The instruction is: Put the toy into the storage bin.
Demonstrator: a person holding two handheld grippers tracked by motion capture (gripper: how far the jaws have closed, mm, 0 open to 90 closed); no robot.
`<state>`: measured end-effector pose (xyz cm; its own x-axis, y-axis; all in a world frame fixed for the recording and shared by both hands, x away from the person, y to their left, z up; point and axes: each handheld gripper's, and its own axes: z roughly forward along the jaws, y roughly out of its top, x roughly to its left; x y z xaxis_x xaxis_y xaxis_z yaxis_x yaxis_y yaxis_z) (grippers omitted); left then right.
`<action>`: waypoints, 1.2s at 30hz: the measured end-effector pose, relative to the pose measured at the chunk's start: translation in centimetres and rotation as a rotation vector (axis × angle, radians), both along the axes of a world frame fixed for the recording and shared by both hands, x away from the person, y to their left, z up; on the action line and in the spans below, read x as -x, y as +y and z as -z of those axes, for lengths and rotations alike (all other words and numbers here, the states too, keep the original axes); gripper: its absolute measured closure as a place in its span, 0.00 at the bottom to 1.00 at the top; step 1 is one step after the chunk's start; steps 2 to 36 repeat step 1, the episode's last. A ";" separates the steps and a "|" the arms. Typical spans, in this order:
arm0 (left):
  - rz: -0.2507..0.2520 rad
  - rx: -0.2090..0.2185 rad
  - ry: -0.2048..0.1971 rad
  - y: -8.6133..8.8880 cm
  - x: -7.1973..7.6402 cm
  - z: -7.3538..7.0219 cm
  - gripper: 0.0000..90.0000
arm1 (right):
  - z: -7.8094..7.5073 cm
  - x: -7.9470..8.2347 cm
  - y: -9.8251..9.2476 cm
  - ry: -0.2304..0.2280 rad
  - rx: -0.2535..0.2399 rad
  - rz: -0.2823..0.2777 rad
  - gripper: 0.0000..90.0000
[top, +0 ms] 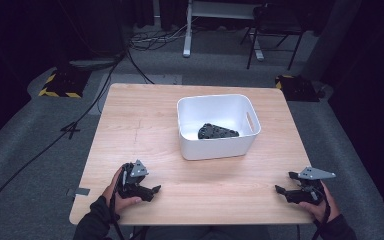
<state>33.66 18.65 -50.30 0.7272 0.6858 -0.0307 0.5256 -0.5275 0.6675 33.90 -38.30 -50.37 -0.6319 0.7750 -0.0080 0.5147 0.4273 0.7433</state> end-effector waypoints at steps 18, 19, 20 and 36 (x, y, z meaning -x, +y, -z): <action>0.000 -0.003 -0.007 0.0 0.0 0.0 0.10 | 0.0 0.0 0.0 0.000 -0.001 0.001 0.18; 0.000 -0.003 -0.007 0.0 0.0 0.0 0.10 | 0.0 0.0 0.0 0.000 -0.001 0.001 0.18; 0.000 -0.003 -0.007 0.0 0.0 0.0 0.10 | 0.0 0.0 0.0 0.000 -0.001 0.001 0.18; 0.000 -0.003 -0.007 0.0 0.0 0.0 0.10 | 0.0 0.0 0.0 0.000 -0.001 0.001 0.18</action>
